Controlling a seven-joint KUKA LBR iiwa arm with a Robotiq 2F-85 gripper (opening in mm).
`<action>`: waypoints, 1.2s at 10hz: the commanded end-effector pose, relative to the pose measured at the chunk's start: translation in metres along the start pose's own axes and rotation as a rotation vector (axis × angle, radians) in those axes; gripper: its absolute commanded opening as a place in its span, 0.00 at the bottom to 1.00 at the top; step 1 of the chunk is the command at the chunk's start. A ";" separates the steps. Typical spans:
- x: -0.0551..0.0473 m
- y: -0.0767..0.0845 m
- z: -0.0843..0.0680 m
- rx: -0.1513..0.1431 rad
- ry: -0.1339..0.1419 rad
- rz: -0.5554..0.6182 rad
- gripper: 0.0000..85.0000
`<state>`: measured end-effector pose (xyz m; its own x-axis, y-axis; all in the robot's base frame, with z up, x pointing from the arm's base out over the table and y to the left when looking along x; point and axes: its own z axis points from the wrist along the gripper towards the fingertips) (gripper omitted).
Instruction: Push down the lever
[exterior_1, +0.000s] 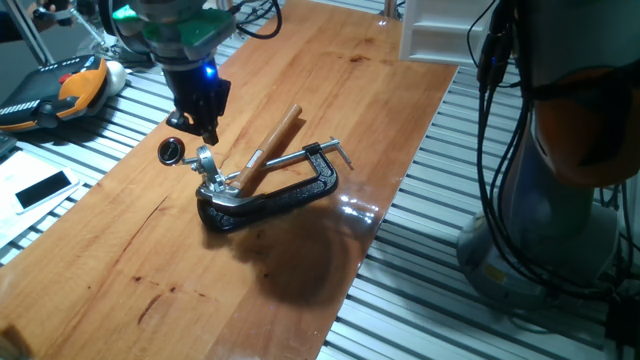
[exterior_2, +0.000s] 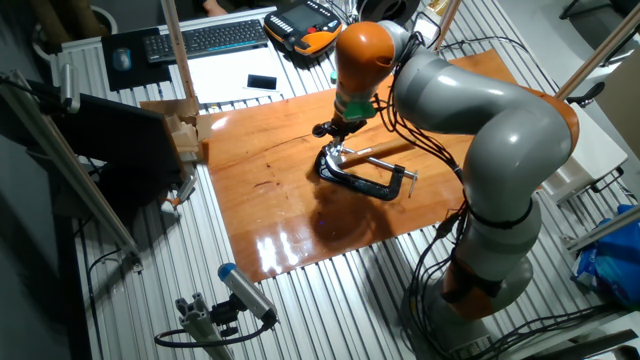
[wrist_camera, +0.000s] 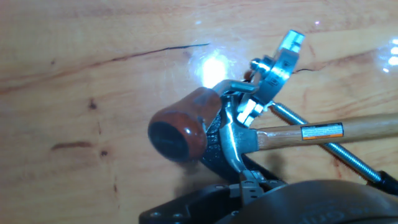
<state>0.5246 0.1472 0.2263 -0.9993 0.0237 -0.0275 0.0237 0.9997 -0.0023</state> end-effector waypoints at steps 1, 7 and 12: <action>0.000 0.001 0.000 0.014 -0.004 -0.003 0.00; 0.001 0.013 0.000 -0.005 -0.013 0.057 0.00; -0.003 0.047 -0.009 0.015 -0.001 0.143 0.00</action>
<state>0.5294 0.1952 0.2343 -0.9855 0.1671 -0.0295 0.1676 0.9857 -0.0156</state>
